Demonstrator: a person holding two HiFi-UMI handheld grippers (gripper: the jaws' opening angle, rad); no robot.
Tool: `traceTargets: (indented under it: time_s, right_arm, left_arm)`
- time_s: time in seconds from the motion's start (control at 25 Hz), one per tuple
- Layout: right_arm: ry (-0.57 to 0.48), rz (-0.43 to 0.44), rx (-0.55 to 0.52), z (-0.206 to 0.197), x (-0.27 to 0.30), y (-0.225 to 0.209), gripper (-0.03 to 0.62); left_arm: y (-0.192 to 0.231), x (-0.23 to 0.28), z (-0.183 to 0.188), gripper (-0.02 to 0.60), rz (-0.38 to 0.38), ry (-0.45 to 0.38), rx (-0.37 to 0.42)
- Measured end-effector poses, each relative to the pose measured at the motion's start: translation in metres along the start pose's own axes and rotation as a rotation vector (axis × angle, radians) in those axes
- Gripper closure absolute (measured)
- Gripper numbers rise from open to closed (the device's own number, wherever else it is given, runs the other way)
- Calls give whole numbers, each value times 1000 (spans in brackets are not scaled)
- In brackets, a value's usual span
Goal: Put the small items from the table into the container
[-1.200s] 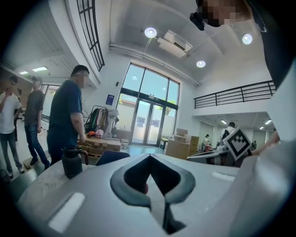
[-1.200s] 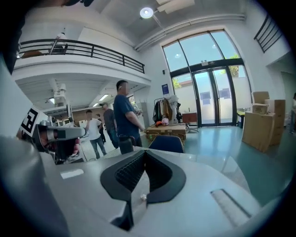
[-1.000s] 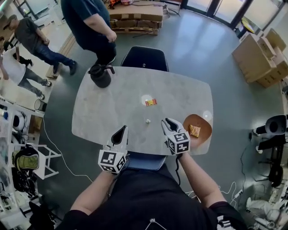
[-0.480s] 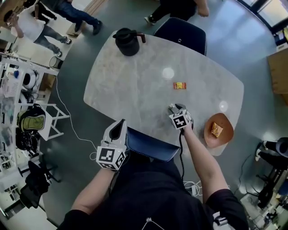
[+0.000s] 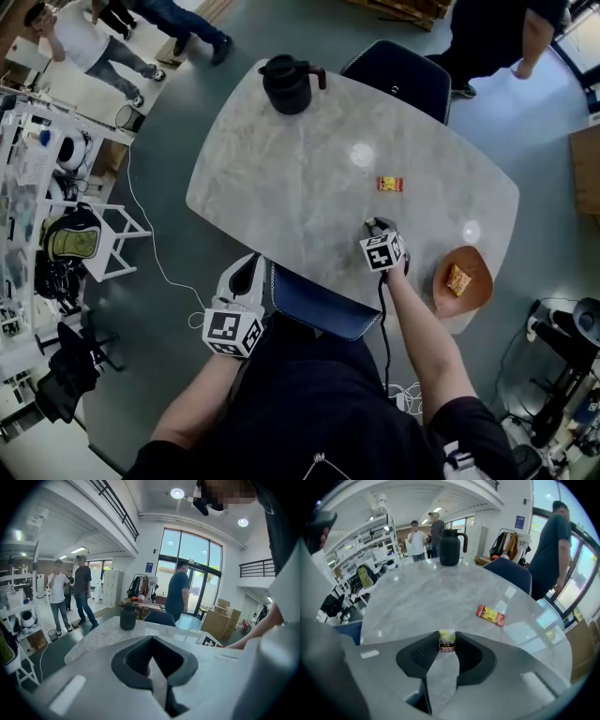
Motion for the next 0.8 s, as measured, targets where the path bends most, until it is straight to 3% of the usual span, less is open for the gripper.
traceTargets:
  time_s: [0.36, 0.52, 0.64, 0.8]
  right_arm:
    - [-417, -93, 334, 55, -176, -43, 461]
    - [-541, -109, 446, 47, -256, -48, 461]
    - [-640, -170, 498, 45, -304, -56, 461]
    - [-674, -240, 548, 17, -337, -56, 459]
  left_arm:
    - [-41, 37, 53, 578, -162, -119, 87]
    - [-76, 41, 64, 578, -237, -147, 103]
    - [-100, 61, 77, 578, -318, -170, 131]
    - [-134, 76, 74, 578, -416, -145, 154]
Point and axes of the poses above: the fingertips, and each gripper's own axes: x forward along the fingers, y to its left, z out of its top, the point moved 5 cm from there along -x, backward along the fingers, and after that the axes turned 6 degrees about -z, right-handed, at the moved point
